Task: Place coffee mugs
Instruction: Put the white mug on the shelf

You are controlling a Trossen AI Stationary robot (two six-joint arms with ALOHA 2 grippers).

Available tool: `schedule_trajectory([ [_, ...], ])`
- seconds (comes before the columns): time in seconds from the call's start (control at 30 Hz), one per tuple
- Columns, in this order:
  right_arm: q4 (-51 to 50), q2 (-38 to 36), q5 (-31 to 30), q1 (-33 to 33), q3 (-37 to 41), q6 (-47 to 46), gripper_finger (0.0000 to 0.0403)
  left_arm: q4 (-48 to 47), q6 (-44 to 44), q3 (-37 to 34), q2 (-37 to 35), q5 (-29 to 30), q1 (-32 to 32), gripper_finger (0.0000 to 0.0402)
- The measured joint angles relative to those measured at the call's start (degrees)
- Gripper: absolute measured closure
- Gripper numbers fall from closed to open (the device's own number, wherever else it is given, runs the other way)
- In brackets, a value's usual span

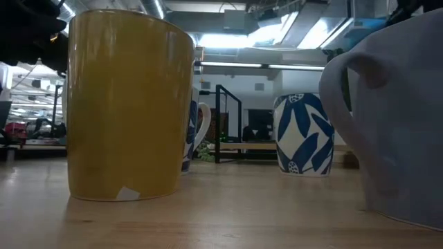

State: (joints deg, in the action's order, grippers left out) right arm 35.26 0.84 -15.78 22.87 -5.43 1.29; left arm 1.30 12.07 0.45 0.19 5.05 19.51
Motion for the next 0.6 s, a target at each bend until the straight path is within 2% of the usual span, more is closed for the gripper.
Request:
schedule_trajectory([
  [0.17, -2.3, 2.5, -4.2, 0.0, -9.4, 10.3, 0.0251, 0.0, -3.5, 0.0, 0.0, 0.0, 0.0, 0.0259],
  [0.3, -13.5, 9.0, -6.6, 0.0, -19.9, 17.4, 0.0251, 0.0, -3.7, 0.0, 0.0, 0.0, 0.0, 0.0259],
  [0.47, -35.9, 19.7, -11.8, 0.0, -33.0, 18.2, 0.0251, 0.0, -3.7, 0.0, 0.0, 0.1, 0.0, 0.0259],
  [0.6, -42.8, 28.0, -13.3, 0.0, -39.4, 14.3, 0.0251, 0.1, -3.7, 0.0, 0.0, 0.2, 0.0, 0.0259],
])
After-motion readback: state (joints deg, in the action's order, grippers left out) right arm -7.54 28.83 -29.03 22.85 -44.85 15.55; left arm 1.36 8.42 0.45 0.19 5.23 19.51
